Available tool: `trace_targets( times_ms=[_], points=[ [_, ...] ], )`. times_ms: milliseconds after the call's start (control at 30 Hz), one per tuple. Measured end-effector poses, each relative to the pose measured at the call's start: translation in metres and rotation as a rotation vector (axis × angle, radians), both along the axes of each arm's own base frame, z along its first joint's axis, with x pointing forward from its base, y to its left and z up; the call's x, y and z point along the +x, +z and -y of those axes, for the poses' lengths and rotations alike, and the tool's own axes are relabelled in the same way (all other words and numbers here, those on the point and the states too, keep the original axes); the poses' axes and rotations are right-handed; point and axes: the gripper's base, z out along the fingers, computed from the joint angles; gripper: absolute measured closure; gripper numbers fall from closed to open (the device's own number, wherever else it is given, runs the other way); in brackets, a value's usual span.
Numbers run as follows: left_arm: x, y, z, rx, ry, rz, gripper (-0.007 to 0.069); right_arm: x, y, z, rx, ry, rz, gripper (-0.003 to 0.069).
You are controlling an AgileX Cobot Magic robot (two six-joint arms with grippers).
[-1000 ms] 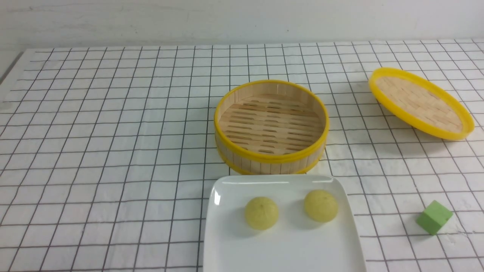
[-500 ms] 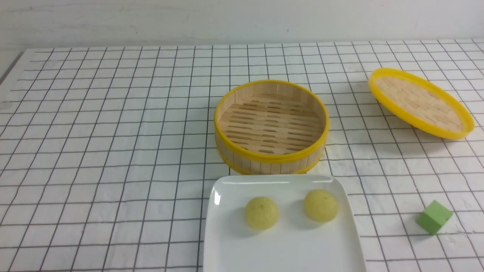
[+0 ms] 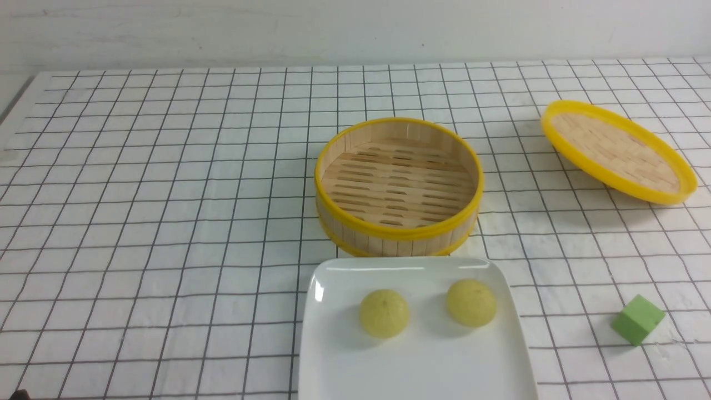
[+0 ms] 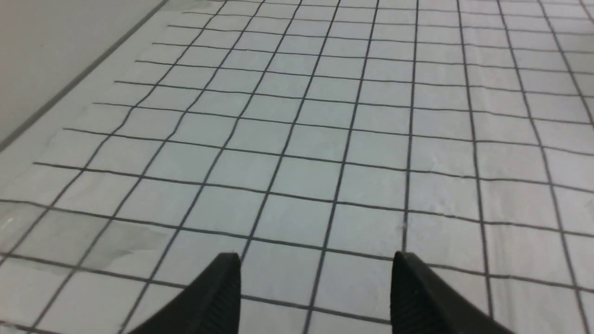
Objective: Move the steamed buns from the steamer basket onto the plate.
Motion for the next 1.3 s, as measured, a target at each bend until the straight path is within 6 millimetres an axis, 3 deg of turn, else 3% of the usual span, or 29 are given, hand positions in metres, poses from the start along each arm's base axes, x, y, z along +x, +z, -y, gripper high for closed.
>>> trace_targets(
  times_ms=[300,667,1300],
  points=[
    [0.0005,-0.0003,0.0041,-0.122,-0.009,0.013,0.0179,0.0000,0.0000,0.0000,0.000,0.000,0.000,0.0419],
    [0.0005,-0.0003,0.0041,-0.036,-0.037,0.002,0.0179,0.0000,0.0000,0.0000,0.000,0.000,0.000,0.0419],
    [0.0005,-0.0003,0.0042,-0.031,-0.039,0.001,0.0180,0.0000,0.0000,0.0000,0.000,0.000,0.000,0.0419]
  ],
)
